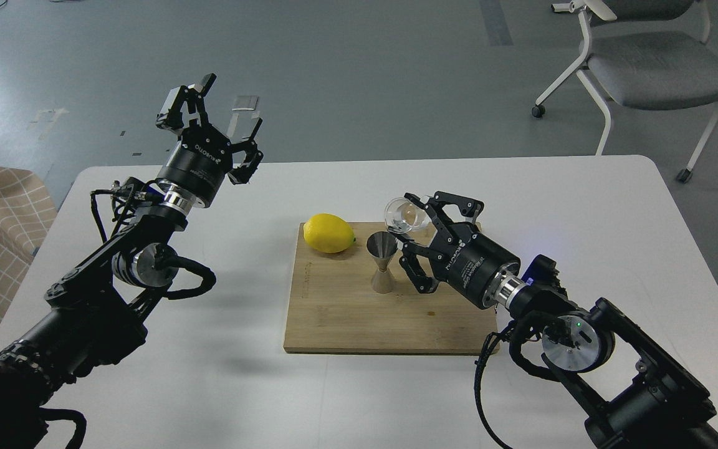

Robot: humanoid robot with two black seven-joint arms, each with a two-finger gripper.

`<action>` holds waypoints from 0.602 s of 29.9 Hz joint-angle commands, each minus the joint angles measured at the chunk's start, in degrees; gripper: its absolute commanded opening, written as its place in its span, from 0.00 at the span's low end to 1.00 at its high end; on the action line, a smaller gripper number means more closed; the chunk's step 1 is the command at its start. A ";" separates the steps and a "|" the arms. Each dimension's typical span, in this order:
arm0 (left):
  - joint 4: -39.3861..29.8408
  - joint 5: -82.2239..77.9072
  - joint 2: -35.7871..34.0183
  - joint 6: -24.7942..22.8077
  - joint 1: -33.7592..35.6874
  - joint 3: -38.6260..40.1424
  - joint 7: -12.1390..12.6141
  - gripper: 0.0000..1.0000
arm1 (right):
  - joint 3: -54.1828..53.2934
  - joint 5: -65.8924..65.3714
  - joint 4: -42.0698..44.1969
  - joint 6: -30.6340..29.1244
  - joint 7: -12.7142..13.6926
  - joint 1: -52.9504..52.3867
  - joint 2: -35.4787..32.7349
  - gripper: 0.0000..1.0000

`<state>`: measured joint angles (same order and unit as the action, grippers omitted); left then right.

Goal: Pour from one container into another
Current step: 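Tilt the glass with the right gripper over the jigger mouth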

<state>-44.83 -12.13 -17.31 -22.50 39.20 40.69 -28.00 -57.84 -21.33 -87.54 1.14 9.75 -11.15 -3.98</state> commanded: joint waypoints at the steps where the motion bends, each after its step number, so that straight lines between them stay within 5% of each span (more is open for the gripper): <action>1: 0.00 0.00 0.00 0.00 0.00 0.00 0.00 0.98 | 0.01 -0.03 0.00 0.00 0.00 -0.10 -0.06 0.40; 18: 0.00 0.00 -0.09 0.00 0.00 0.00 0.00 0.98 | 0.09 -3.81 0.00 0.18 0.00 -0.71 -0.41 0.40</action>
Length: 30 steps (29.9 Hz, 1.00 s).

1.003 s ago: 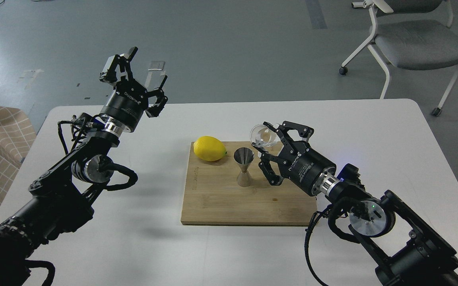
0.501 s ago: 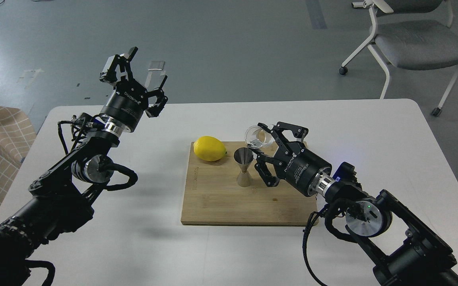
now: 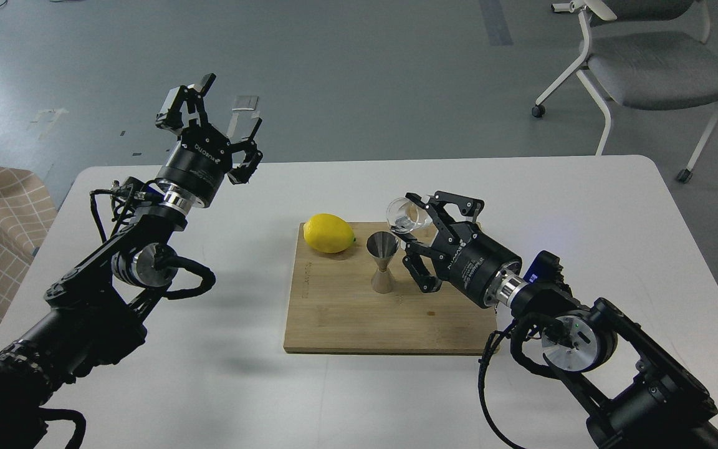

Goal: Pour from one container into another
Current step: 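Tilt the glass with the right gripper over the jigger mouth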

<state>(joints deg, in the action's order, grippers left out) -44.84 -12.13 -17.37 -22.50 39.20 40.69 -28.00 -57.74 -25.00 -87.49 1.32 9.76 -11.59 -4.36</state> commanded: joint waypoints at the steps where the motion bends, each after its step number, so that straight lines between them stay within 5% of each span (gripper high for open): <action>1: 0.02 0.00 -0.03 0.00 0.00 0.00 0.00 0.98 | 0.00 -0.31 -0.05 0.00 0.00 -0.36 -0.04 0.40; 30: 0.02 0.00 -0.29 -0.17 -0.09 0.00 0.00 0.98 | 2.72 -5.67 0.04 0.35 -0.18 -1.06 -0.13 0.40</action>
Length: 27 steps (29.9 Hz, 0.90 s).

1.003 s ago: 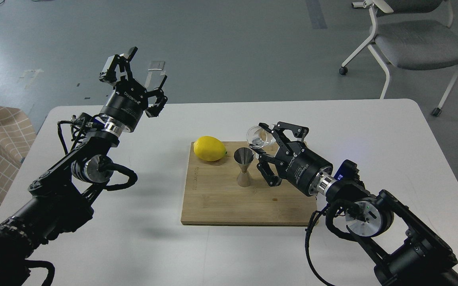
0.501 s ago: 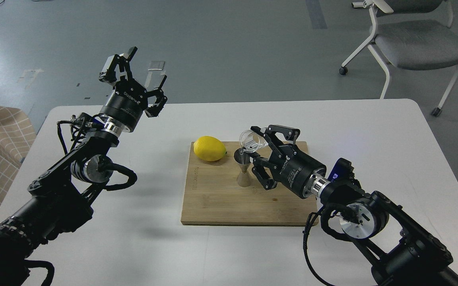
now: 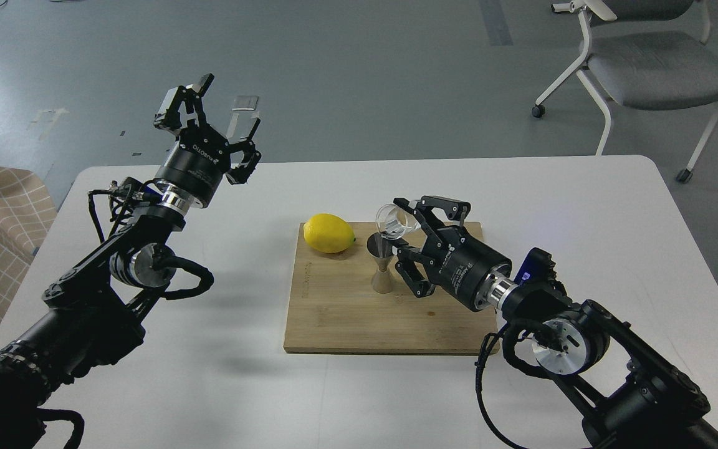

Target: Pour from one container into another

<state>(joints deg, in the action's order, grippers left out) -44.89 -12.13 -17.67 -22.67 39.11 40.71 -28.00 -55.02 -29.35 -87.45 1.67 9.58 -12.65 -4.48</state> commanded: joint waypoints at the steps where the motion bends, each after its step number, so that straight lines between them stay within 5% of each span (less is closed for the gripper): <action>1: -0.02 0.00 0.00 -0.01 0.00 -0.01 0.00 0.98 | 0.00 -1.41 0.00 0.00 0.00 -0.01 0.00 0.40; 27: -0.02 0.00 0.00 -0.01 0.00 0.08 0.00 0.98 | 0.00 -7.92 0.17 0.26 -0.27 -0.80 -0.26 0.40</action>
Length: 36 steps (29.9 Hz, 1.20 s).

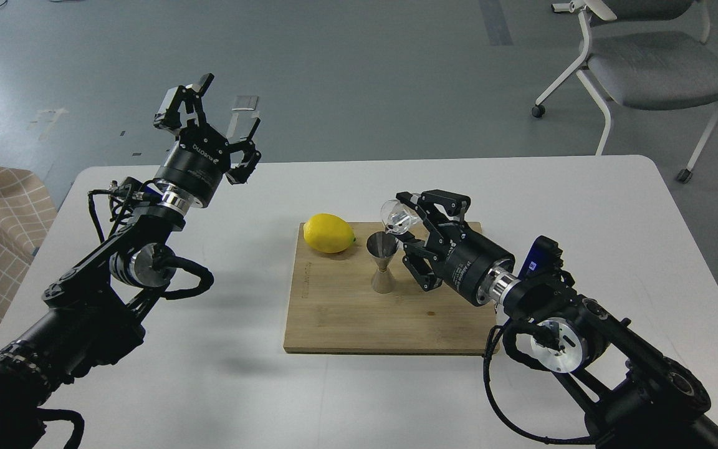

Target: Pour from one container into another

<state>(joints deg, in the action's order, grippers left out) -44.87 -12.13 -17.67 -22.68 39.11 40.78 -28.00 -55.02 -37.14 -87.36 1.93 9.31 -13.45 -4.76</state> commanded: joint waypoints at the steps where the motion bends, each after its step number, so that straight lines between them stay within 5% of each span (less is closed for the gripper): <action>1: -0.04 0.00 0.00 0.00 0.00 0.00 0.00 0.98 | 0.00 -0.13 0.09 0.01 0.01 0.00 0.01 0.40; 36: -0.04 0.00 0.00 0.00 0.09 0.09 0.00 0.98 | 0.09 -4.78 0.70 0.09 -0.08 -1.23 0.36 0.40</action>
<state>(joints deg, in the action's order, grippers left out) -44.88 -12.13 -17.67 -22.67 39.11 40.86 -28.00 -54.93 -41.91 -86.68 2.02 9.17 -14.63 -4.42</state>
